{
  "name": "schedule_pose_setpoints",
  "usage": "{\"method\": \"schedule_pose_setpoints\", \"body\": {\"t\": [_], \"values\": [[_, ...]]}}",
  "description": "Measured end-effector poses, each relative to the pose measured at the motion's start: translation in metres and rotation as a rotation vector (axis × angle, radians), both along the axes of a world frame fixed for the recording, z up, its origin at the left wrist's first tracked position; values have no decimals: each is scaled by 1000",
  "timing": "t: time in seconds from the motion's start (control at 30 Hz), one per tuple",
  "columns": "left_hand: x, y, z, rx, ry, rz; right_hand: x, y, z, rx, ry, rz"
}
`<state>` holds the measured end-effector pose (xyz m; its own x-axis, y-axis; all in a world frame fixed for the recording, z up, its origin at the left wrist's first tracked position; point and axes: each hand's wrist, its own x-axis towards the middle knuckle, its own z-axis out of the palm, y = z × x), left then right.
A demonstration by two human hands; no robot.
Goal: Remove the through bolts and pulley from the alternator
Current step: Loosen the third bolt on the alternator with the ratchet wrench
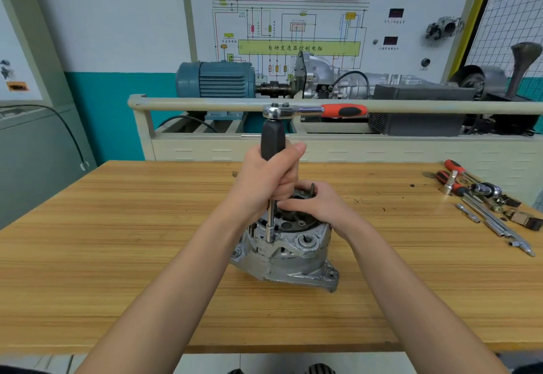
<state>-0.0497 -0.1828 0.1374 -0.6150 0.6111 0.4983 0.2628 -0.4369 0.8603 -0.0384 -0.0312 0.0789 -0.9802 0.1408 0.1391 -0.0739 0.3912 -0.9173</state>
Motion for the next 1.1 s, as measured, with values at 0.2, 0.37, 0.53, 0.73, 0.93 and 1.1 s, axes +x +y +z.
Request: {"method": "schedule_pose_setpoints", "body": {"t": [0.2,0.37,0.53,0.73,0.93,1.1], "values": [[9,1,4,-118,67,95,-4,-2,1,55,9,-46],[7,-2,26,-110,146,132,-5,-3,-1,18,2,-68],[6,5,40,-113,11,40,-3,-5,-1,-10,-2,-77],[1,8,36,-80,-88,70,-5,-3,-5,-19,22,-71],[0,-5,31,15,-90,49,-5,-2,-7,-27,6,-95],[4,-1,35,-13,-78,85,8,-3,8,37,6,-35]]}}
